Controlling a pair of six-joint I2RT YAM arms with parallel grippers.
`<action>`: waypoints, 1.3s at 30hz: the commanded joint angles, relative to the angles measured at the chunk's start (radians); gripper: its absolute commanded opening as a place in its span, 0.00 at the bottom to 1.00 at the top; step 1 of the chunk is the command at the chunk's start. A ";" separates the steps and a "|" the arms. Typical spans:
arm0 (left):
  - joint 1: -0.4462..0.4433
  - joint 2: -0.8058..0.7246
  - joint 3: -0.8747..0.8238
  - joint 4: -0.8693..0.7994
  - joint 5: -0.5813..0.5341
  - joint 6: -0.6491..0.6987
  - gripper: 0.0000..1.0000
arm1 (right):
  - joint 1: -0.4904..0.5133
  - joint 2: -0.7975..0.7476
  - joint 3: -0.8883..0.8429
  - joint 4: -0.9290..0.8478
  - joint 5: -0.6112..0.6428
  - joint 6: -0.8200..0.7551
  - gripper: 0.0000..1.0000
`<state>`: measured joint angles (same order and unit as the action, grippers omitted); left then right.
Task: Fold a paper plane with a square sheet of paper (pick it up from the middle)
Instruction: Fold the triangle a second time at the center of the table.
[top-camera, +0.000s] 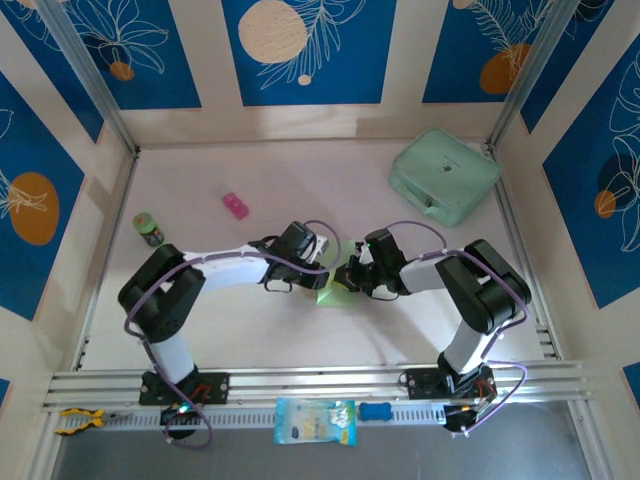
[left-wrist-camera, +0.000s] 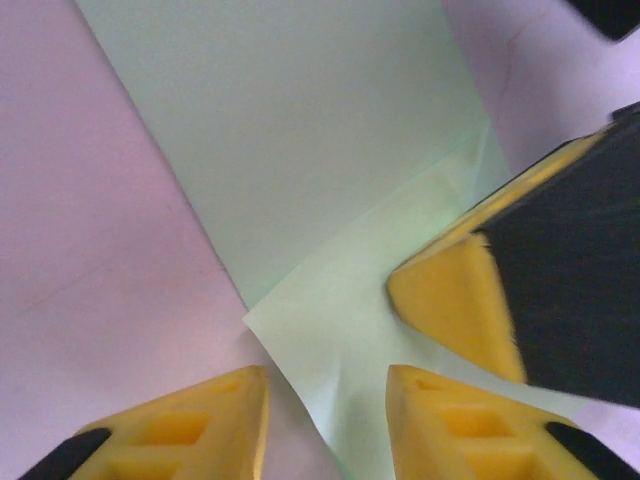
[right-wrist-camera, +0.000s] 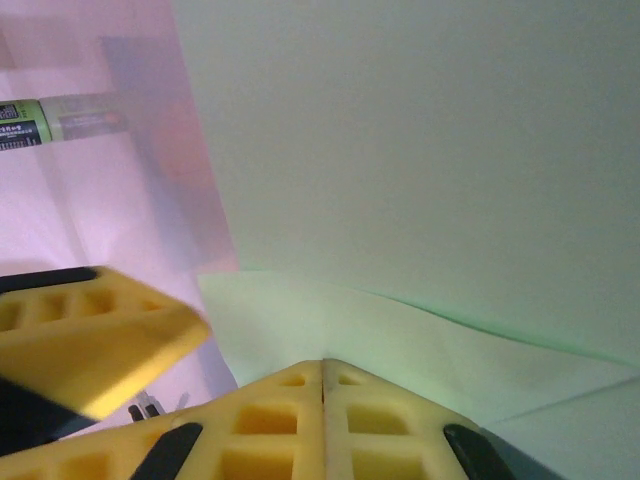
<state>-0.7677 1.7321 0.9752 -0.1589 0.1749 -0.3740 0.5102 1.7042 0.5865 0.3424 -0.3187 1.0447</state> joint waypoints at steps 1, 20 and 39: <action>0.021 -0.094 -0.014 -0.042 -0.024 -0.023 0.38 | -0.012 0.009 -0.025 -0.093 0.028 -0.013 0.00; 0.003 0.016 -0.025 0.090 0.425 -0.132 0.04 | -0.008 0.003 -0.020 -0.117 0.044 -0.001 0.00; -0.004 0.098 -0.026 0.001 0.301 -0.073 0.04 | -0.010 0.000 -0.019 -0.138 0.043 -0.012 0.00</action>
<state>-0.7662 1.8217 0.9504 -0.1146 0.5125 -0.4831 0.5079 1.6981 0.5873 0.3237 -0.3145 1.0443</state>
